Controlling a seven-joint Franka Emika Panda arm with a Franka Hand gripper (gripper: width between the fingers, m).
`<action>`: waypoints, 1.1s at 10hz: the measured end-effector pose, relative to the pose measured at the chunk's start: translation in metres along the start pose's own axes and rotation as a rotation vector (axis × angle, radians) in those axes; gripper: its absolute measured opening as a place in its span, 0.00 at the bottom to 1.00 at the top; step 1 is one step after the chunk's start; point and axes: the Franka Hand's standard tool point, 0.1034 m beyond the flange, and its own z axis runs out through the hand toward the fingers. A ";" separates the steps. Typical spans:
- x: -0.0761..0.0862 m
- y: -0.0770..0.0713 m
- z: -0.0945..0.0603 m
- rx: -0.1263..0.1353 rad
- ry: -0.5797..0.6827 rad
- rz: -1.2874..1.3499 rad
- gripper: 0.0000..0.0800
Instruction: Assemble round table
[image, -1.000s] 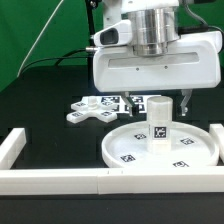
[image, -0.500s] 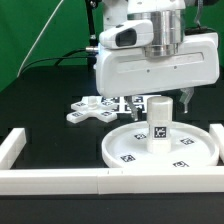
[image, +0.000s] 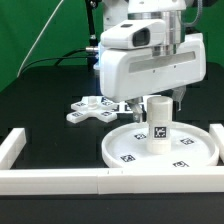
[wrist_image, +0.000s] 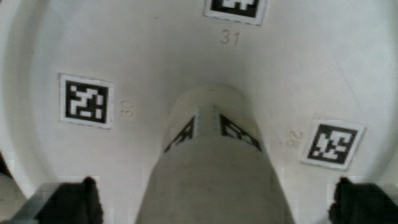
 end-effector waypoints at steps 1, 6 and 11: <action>0.002 -0.001 -0.001 -0.009 -0.009 -0.113 0.81; -0.005 0.005 0.000 -0.012 -0.015 -0.191 0.57; -0.003 0.001 0.000 -0.018 -0.002 0.181 0.51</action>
Offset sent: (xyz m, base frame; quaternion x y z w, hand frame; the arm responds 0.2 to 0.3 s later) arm 0.0000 0.0000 0.0000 0.0000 0.0000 -0.0650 0.9979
